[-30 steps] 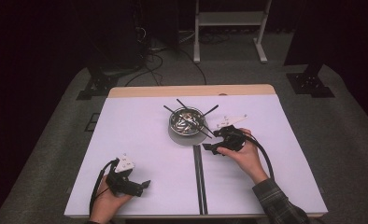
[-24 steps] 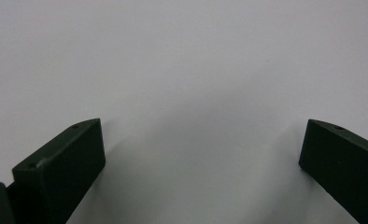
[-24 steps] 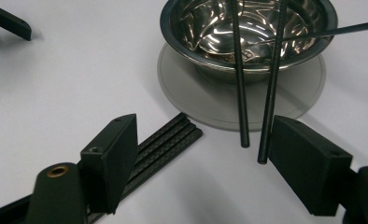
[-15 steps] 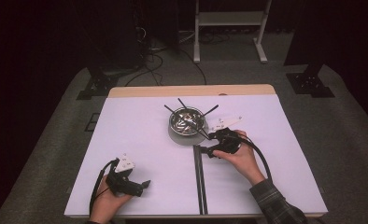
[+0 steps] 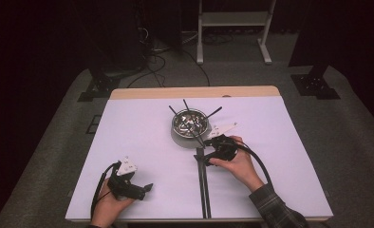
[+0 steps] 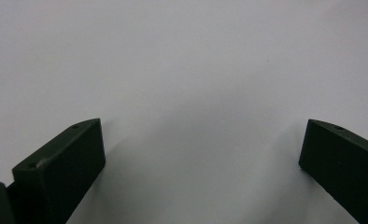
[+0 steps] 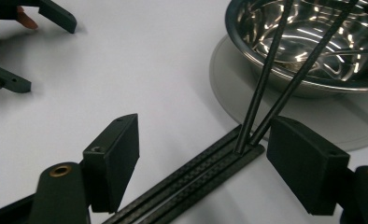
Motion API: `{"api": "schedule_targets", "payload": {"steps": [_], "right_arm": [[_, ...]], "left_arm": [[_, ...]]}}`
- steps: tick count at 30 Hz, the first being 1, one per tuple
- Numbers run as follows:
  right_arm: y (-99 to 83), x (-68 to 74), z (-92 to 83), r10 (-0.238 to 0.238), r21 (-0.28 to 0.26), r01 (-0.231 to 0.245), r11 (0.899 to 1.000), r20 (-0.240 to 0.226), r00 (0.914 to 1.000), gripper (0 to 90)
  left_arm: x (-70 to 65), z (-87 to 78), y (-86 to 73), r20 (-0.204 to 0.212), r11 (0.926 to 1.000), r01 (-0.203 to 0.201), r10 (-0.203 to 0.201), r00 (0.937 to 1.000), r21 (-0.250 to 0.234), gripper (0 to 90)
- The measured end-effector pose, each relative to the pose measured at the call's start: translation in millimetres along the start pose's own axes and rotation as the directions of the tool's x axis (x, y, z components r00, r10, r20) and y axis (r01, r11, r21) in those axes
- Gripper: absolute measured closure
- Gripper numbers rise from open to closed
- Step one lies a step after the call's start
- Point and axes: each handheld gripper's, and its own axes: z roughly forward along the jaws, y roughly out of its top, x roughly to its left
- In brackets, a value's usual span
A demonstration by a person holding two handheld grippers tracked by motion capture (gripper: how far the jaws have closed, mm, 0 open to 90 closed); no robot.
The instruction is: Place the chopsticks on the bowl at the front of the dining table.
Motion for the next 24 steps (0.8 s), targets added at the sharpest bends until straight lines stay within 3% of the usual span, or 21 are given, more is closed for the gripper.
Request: {"api": "schedule_targets", "payload": {"steps": [24], "right_arm": [[8.2,25.3,20.9,-0.040,0.017,0.042,0.999,-0.067,0.9970,23.9]], "left_arm": [[-0.1,0.0,0.0,0.000,1.0000,0.001,-0.001,1.0000,0.000,0.0]]}}
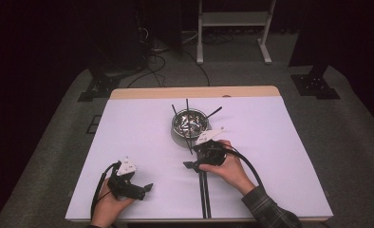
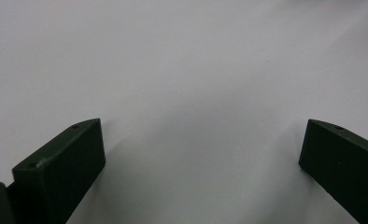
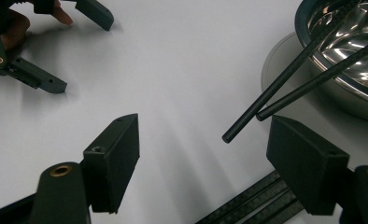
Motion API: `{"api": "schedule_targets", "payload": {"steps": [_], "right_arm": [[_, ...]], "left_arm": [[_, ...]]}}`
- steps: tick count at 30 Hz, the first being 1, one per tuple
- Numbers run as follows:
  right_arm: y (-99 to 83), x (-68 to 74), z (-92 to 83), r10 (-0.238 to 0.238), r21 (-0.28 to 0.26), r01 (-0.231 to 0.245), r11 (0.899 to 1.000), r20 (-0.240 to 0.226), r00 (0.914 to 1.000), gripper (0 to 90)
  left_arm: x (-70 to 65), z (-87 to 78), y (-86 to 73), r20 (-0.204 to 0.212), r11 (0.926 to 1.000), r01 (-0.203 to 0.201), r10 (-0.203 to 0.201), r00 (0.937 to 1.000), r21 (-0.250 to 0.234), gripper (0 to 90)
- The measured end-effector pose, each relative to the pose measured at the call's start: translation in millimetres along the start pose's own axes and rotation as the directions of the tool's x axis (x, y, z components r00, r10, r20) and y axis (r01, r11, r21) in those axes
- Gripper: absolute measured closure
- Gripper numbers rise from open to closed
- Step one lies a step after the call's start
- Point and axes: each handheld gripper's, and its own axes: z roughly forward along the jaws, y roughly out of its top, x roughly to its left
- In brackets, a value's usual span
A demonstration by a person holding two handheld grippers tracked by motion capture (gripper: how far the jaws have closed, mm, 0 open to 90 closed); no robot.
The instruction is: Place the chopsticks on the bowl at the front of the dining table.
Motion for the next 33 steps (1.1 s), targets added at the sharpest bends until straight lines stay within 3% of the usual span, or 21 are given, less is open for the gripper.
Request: {"api": "schedule_targets", "payload": {"steps": [20,29,33], "right_arm": [[6.2,3.5,3.5,-0.020,-0.008,0.020,1.000,-0.003,0.9998,25.9],[13.7,0.6,-8.9,-0.022,-0.037,0.022,0.999,0.014,0.9997,38.2],[22.5,-2.0,-14.3,-0.026,-0.042,0.027,0.999,0.022,0.9994,50.2]], "left_arm": [[0.1,0.0,0.0,0.000,1.0000,-0.001,0.001,1.0000,0.000,0.0],[0.0,0.2,0.0,0.001,1.0000,0.002,-0.002,1.0000,-0.002,0.0],[0.1,0.2,0.1,-0.001,1.0000,-0.001,0.001,1.0000,-0.002,0.0]]}}
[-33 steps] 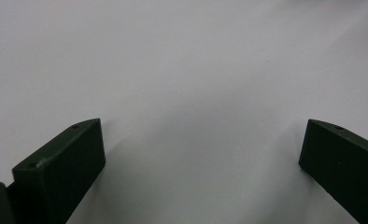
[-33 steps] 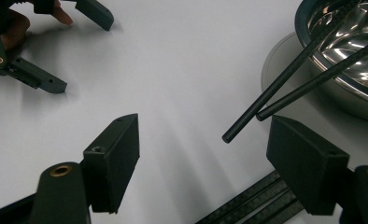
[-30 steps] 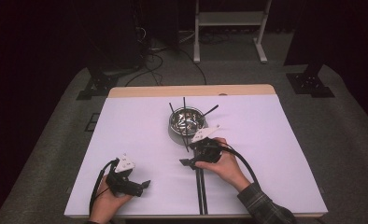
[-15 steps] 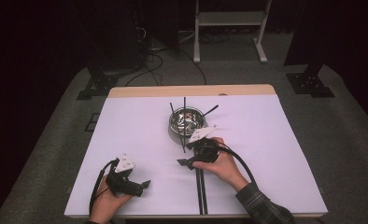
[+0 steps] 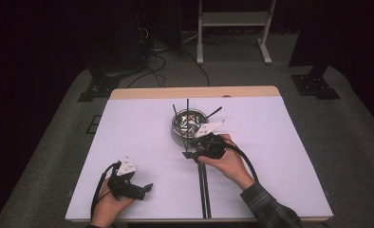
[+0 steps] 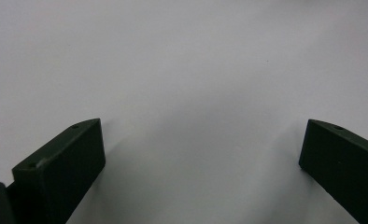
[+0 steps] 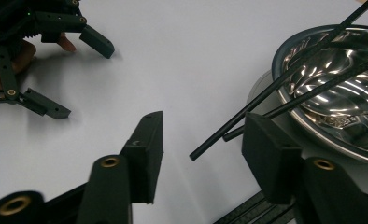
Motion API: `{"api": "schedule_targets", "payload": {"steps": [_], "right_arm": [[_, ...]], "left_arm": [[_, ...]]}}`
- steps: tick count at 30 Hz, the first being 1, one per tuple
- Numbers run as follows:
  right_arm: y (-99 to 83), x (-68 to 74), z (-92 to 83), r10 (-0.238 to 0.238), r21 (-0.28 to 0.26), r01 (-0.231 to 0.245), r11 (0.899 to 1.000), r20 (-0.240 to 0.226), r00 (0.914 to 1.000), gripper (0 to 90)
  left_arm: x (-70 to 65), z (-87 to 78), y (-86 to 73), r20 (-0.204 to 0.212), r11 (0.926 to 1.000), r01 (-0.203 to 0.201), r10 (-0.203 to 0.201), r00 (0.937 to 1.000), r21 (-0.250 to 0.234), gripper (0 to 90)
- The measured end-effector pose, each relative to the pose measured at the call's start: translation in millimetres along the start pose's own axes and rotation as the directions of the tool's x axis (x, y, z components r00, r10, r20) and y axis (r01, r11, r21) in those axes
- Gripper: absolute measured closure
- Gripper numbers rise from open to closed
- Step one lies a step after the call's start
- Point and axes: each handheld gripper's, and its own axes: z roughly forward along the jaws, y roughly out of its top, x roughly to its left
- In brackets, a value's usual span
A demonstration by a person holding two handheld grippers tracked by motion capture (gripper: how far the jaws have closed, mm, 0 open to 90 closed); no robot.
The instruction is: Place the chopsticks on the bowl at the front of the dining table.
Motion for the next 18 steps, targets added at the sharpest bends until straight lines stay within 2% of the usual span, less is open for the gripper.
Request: {"api": "schedule_targets", "payload": {"steps": [2,3,5,6,10,16,18], "right_arm": [[1.7,-1.9,-0.8,0.007,-0.002,-0.007,1.000,-0.005,1.0000,52.9],[6.1,-5.9,-2.4,0.019,-0.017,-0.019,1.000,-0.007,0.9998,61.7],[7.6,-7.1,-2.9,0.022,-0.022,-0.022,1.000,-0.005,0.9998,65.0],[12.5,-12.0,-4.2,0.031,-0.038,-0.031,0.999,0.000,0.9995,73.2],[21.5,-19.8,-3.0,0.040,-0.058,-0.039,0.998,0.014,0.9991,88.5],[34.9,-34.4,5.8,0.049,-0.060,-0.046,0.997,0.047,0.9977,89.6],[40.2,-40.2,9.9,0.067,-0.065,-0.064,0.996,0.054,0.9963,89.6]], "left_arm": [[-0.1,0.0,0.0,0.001,1.0000,0.002,-0.002,1.0000,0.000,0.0],[0.1,0.0,0.0,0.000,1.0000,0.000,0.000,1.0000,0.001,0.0],[-0.1,0.0,0.0,0.001,1.0000,0.002,-0.002,1.0000,0.000,0.0],[-0.2,0.1,-0.1,0.001,1.0000,0.003,-0.003,1.0000,0.000,0.0],[-0.1,-0.1,-0.1,0.002,1.0000,0.002,-0.002,1.0000,0.002,0.0],[0.2,-0.3,0.0,0.002,1.0000,-0.001,0.001,1.0000,0.005,0.0],[0.1,-0.1,-0.1,0.002,1.0000,0.001,-0.001,1.0000,0.003,0.0]]}}
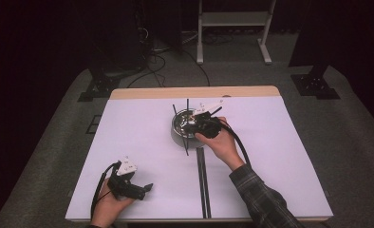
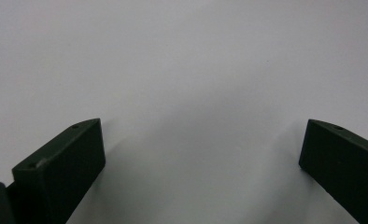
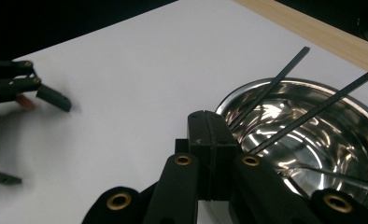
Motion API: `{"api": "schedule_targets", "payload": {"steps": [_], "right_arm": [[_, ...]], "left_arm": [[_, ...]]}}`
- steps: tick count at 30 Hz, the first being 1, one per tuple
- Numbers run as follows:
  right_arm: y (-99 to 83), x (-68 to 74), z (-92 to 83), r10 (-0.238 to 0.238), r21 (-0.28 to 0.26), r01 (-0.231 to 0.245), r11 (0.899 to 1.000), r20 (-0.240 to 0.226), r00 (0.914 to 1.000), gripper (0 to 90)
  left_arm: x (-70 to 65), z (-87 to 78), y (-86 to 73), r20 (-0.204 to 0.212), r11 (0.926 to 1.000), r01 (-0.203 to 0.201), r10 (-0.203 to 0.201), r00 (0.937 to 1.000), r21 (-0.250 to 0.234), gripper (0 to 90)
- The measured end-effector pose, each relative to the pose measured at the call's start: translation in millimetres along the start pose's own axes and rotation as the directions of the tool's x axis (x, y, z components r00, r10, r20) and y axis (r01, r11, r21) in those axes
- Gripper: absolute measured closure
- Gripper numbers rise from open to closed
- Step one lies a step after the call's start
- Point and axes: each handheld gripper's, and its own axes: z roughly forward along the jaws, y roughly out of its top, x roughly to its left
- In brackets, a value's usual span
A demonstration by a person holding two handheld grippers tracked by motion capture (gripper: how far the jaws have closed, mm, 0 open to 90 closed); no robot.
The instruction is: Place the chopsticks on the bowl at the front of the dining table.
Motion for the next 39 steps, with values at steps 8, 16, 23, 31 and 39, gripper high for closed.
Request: {"api": "schedule_targets", "payload": {"steps": [8,16,23,31,39], "right_arm": [[16.6,-13.9,20.3,0.040,0.003,-0.041,0.999,0.018,0.9990,89.6],[24.8,-22.5,44.3,0.054,0.034,-0.055,0.998,0.029,0.9981,89.6],[27.3,-28.1,60.7,0.061,0.060,-0.064,0.996,0.050,0.9969,89.6],[29.0,-29.4,68.8,0.055,0.079,-0.060,0.995,0.061,0.9966,89.6],[29.6,-30.2,72.6,0.054,0.085,-0.060,0.995,0.070,0.9961,89.6]], "left_arm": [[-0.2,0.0,0.0,0.001,1.0000,0.002,-0.002,1.0000,0.001,0.0],[-0.1,0.3,-0.1,0.000,1.0000,0.002,-0.002,1.0000,-0.003,0.0],[-0.1,0.4,-0.1,0.000,1.0000,0.003,-0.003,1.0000,-0.005,0.0],[0.1,0.2,-0.1,0.000,1.0000,0.000,0.000,1.0000,-0.003,0.0],[0.2,0.2,-0.1,-0.001,1.0000,-0.001,0.001,1.0000,-0.002,0.0]]}}
